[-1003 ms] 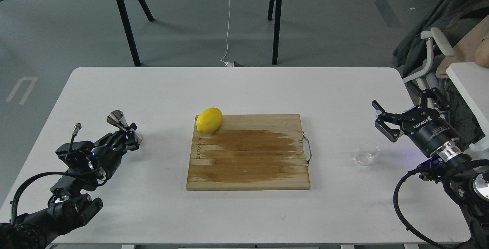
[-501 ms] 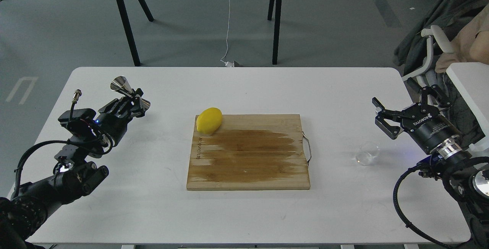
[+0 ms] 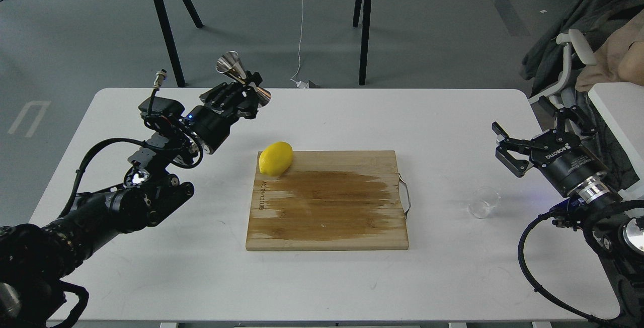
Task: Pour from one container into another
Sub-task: 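Carry the jigger over the cutting board and set it down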
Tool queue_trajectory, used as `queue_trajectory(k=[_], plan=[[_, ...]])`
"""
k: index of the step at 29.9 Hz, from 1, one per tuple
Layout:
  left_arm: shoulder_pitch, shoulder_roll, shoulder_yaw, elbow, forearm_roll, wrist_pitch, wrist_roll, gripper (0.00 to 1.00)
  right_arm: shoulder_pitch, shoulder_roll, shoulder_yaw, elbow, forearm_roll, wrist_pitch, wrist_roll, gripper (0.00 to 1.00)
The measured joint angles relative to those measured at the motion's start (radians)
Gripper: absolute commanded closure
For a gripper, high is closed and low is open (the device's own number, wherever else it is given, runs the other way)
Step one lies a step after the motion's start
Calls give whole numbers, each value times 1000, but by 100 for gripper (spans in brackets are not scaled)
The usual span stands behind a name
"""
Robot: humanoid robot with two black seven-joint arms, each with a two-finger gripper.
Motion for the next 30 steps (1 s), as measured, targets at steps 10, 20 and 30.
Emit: queue_trajectory(k=[10, 20, 30], plan=[[9, -136, 68, -56, 217, 0, 0, 93, 6, 0, -2, -5, -1, 0, 0, 1], [50, -197, 165, -17, 255, 0, 0, 93, 6, -6, -2, -5, -1, 0, 0, 1], [79, -200, 239, 105, 257, 0, 0, 92, 8, -3, -2, -3, -1, 0, 0, 1]])
